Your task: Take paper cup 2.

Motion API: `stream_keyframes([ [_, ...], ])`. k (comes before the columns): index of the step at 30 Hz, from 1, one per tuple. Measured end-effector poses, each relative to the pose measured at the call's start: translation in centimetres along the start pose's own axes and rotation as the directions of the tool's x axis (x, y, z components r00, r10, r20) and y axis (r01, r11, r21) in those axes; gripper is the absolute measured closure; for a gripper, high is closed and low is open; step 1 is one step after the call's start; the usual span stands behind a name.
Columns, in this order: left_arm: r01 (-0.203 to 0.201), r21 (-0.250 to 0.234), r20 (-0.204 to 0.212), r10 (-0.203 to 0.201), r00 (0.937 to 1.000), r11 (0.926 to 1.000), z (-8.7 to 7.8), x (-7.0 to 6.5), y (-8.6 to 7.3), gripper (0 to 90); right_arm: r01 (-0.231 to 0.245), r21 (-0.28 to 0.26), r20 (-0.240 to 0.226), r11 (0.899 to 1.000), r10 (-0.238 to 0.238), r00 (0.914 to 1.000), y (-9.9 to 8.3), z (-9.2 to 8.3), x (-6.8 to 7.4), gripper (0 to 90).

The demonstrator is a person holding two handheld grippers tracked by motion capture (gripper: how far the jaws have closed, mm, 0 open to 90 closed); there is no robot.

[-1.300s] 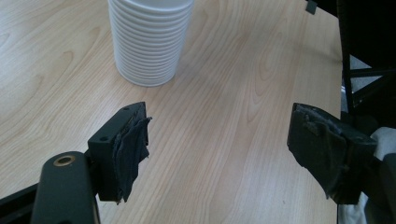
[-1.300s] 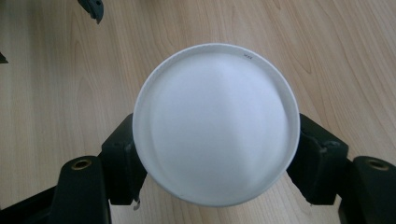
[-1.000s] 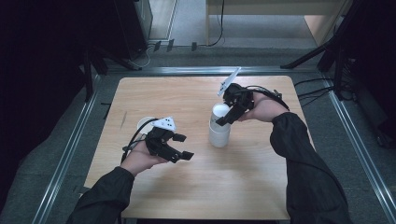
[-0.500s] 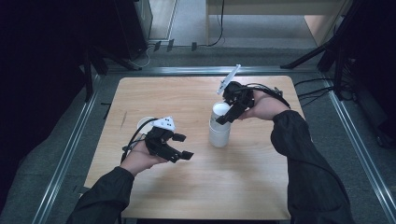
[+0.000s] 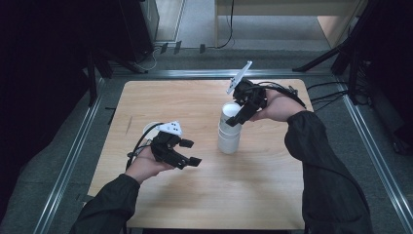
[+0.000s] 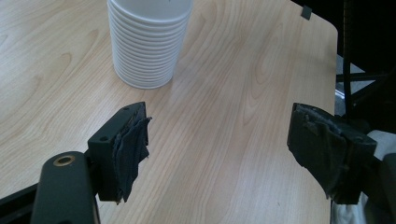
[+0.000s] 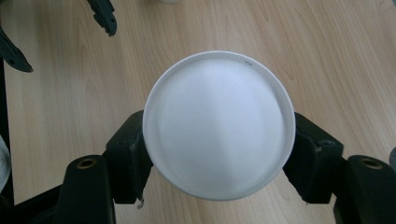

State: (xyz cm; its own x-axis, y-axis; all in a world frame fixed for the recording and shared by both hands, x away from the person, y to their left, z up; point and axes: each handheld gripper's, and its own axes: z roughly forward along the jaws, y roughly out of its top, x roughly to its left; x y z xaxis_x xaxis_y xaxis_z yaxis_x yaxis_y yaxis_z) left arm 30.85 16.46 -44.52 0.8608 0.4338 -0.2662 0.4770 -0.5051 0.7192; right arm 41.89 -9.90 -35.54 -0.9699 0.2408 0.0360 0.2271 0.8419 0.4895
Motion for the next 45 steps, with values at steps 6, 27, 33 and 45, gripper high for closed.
stream_keyframes([
  [6,0.004,-0.005,0.001,-0.004,1.0000,1.0000,0.0,0.0,0.0,20.7,0.014,-0.007,0.002,1.000,-0.014,0.9999,0.6,-0.9,0.1,32.4],
  [27,0.009,-0.023,-0.003,-0.009,1.0000,0.9997,-0.5,0.3,0.0,20.7,0.059,-0.035,0.008,0.998,-0.059,0.9982,2.5,-7.1,3.0,32.8],
  [33,0.017,-0.033,0.004,-0.017,0.9999,0.9993,-0.6,0.3,-0.1,20.4,0.068,-0.070,-0.022,0.995,-0.069,0.9974,1.4,-8.0,4.1,32.9],
  [45,0.006,-0.025,0.018,-0.005,0.9998,0.9997,-0.4,0.2,-0.1,20.2,0.052,-0.193,-0.133,0.980,-0.078,0.9881,-3.1,-5.7,5.6,33.0],
])
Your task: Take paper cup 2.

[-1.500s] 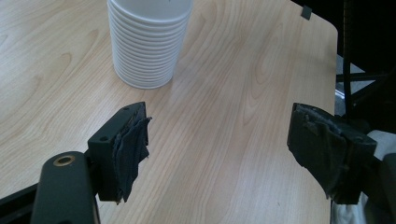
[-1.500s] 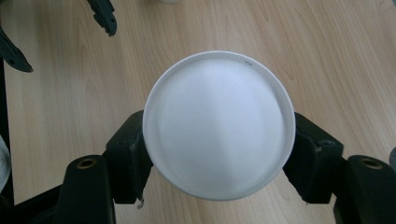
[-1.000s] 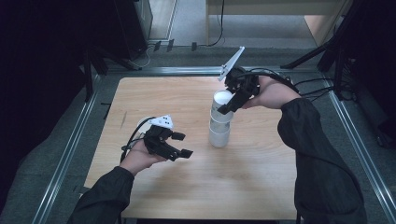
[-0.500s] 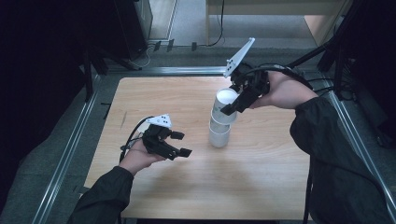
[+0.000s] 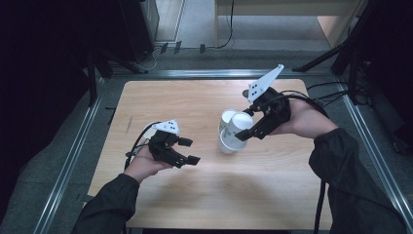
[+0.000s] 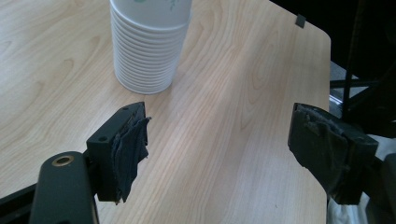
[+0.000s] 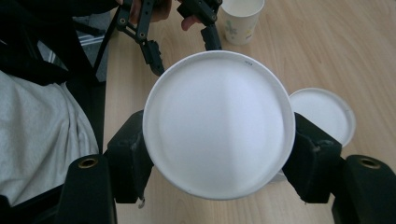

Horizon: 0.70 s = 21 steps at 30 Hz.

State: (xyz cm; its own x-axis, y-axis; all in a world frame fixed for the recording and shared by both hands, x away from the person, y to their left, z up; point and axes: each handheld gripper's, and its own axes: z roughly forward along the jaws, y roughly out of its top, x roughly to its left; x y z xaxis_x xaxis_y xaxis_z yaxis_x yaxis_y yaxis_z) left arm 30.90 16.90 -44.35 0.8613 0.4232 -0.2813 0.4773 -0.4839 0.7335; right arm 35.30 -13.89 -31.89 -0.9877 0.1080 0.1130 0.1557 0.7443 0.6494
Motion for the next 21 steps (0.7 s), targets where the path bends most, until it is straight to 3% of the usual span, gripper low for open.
stream_keyframes([
  [4,-0.017,0.016,0.030,0.016,0.9994,0.9997,0.1,-0.4,-0.2,20.2,-0.027,-0.058,-0.032,0.998,0.025,0.9992,-1.6,1.2,0.2,33.1],
  [10,-0.032,0.021,0.035,0.031,0.9989,0.9993,0.5,-0.8,-0.1,20.2,-0.058,-0.056,-0.021,0.997,0.057,0.9981,-3.9,3.4,0.1,33.1],
  [15,-0.040,0.008,0.047,0.040,0.9981,0.9992,0.5,-1.0,-0.1,20.2,-0.058,-0.105,-0.006,0.993,0.058,0.9983,-5.7,5.1,0.4,33.3],
  [21,-0.037,0.001,0.058,0.037,0.9976,0.9993,0.5,-0.9,-0.1,20.6,-0.074,-0.144,-0.020,0.987,0.072,0.9972,-6.9,6.5,0.6,33.4],
])
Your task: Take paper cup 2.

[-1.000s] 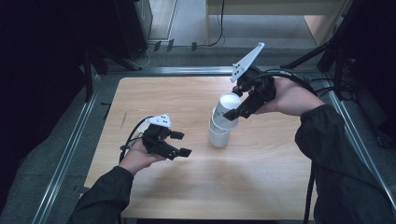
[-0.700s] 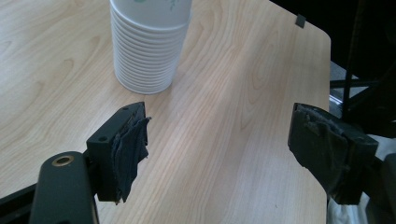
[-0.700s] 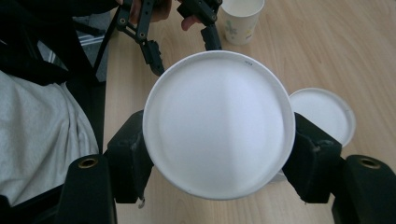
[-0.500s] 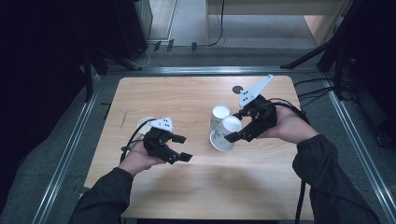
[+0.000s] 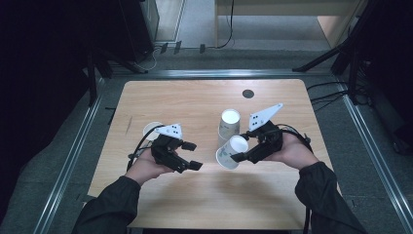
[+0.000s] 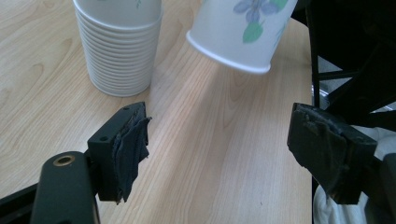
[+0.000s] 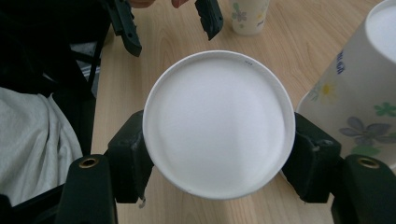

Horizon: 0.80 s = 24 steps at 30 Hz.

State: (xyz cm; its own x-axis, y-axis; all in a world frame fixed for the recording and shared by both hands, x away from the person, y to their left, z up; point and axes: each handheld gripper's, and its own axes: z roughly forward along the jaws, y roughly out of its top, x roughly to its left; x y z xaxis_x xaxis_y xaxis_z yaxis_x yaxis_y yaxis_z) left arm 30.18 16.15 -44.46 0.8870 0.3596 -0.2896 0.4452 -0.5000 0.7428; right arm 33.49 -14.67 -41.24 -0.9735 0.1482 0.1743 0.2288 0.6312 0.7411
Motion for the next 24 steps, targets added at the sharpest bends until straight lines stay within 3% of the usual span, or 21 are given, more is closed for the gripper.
stream_keyframes([
  [4,0.000,0.001,0.032,0.000,0.9995,1.0000,0.2,0.2,0.1,20.6,-0.029,-0.064,-0.044,0.998,0.027,0.9987,-0.9,0.9,-0.1,33.4],
  [11,-0.019,0.018,0.022,0.019,0.9996,0.9997,0.8,0.3,0.3,20.6,-0.035,-0.120,-0.072,0.992,0.027,0.9970,-1.6,2.6,0.0,33.3],
  [14,-0.020,0.003,0.065,0.020,0.9977,0.9998,1.2,0.4,0.6,20.6,-0.053,-0.144,-0.113,0.988,0.037,0.9929,-1.9,2.9,0.0,33.3],
  [20,-0.043,-0.002,0.077,0.044,0.9961,0.9991,1.9,0.4,0.9,20.6,-0.062,-0.137,-0.103,0.989,0.048,0.9935,-2.3,3.2,0.0,33.3],
  [24,-0.055,0.020,0.100,0.052,0.9936,0.9983,3.0,0.5,1.1,20.6,-0.075,-0.147,-0.084,0.986,0.063,0.9945,-2.2,3.4,0.2,33.3],
])
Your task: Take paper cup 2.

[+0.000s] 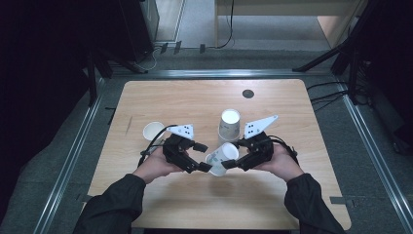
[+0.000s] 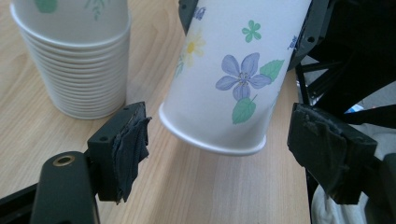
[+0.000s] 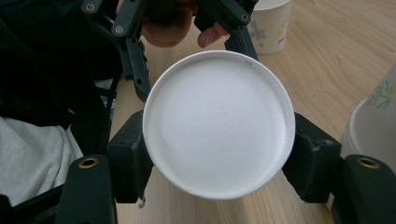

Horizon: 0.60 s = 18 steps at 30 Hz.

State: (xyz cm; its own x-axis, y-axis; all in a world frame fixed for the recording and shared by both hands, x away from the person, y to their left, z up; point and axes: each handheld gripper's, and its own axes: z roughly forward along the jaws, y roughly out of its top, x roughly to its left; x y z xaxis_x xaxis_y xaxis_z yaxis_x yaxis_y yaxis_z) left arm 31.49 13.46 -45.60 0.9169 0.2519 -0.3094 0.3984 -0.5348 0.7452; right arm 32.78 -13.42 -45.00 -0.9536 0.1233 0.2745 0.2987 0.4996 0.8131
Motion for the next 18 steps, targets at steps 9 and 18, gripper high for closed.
stream_keyframes([
  [9,-0.033,0.002,0.029,0.032,0.9990,0.9995,0.7,0.0,0.1,20.6,-0.011,-0.013,-0.017,1.000,0.011,0.9998,0.3,0.7,0.4,33.4],
  [18,-0.072,0.018,0.020,0.072,0.9972,0.9972,1.1,-0.4,0.0,20.7,-0.009,-0.009,-0.047,1.000,0.009,0.9989,0.6,1.2,0.4,33.6],
])
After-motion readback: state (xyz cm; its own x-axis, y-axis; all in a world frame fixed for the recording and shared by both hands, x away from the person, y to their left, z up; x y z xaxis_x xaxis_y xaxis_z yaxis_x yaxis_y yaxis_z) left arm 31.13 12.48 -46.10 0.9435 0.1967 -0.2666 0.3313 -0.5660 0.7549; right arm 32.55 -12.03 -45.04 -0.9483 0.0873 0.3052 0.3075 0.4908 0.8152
